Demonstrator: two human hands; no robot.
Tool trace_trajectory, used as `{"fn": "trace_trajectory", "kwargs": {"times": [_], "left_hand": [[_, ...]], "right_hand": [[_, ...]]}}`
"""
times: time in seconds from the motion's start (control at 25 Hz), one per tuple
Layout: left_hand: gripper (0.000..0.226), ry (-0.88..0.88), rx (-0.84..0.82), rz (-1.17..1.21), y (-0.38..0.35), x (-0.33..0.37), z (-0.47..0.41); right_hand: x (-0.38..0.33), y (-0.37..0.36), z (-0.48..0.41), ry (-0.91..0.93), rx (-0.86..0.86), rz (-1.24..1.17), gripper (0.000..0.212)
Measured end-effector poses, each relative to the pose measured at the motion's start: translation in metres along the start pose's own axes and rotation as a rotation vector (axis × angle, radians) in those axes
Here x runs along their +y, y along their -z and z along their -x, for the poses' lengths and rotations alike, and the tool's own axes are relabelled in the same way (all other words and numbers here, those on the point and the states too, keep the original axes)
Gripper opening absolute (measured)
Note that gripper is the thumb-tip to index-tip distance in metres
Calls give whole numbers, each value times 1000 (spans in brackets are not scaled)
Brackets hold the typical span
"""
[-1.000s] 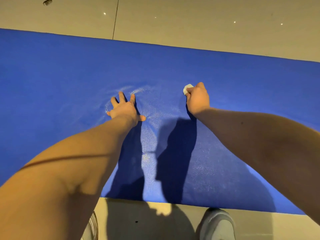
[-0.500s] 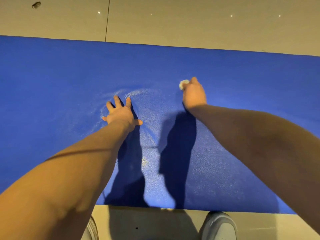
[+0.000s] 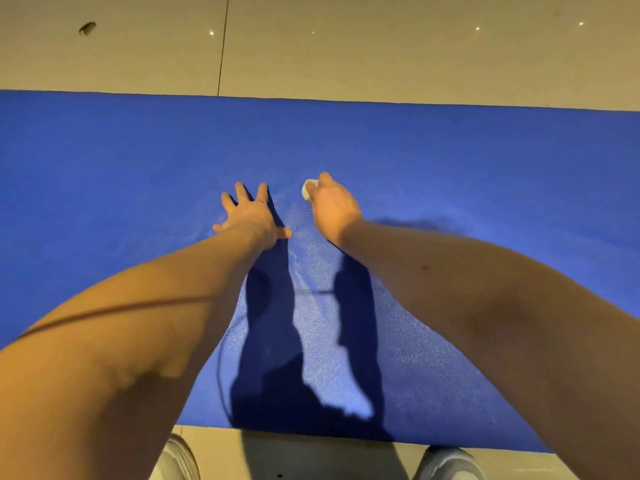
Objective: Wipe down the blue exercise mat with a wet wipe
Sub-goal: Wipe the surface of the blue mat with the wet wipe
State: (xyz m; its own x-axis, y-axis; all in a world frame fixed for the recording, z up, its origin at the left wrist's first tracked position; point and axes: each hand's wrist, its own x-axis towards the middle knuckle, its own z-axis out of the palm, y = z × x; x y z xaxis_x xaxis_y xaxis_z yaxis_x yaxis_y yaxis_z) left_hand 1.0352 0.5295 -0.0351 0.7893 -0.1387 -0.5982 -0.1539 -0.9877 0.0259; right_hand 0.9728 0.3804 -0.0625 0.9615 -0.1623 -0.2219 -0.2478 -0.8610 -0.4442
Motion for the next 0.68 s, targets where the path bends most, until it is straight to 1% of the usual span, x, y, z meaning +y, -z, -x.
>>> {"fn": "trace_trajectory", "kwargs": {"times": [0.04,0.12,0.2,0.24,0.36,0.44,0.48,0.56,0.68], "left_hand": [[114,-3,-16,-17,0,0,-2],[115,-4,-17,-20,2,-1,-4],[115,-8,-4,-19,3,0,-3],[115,-8,2,-15,4,0,-3],[114,-4,5,1,2,0,-4],[111,2,7,-2,2,1,-4],[110,3,7,-2,3,1,-4],[107,2,7,-9,5,2,-5],[107,15,-16,-45,8,4,-6]], "right_hand": [[11,8,-4,-29,3,6,25],[46,31,-11,-179,85,8,24],[85,54,-15,-330,183,70,30],[97,59,-16,-375,207,99,32],[89,45,-27,-460,229,74,30],[62,29,-37,-452,230,29,31],[46,21,-41,-414,221,7,33],[18,6,-45,-282,188,16,34],[-2,-4,-43,-95,74,118,39]]}}
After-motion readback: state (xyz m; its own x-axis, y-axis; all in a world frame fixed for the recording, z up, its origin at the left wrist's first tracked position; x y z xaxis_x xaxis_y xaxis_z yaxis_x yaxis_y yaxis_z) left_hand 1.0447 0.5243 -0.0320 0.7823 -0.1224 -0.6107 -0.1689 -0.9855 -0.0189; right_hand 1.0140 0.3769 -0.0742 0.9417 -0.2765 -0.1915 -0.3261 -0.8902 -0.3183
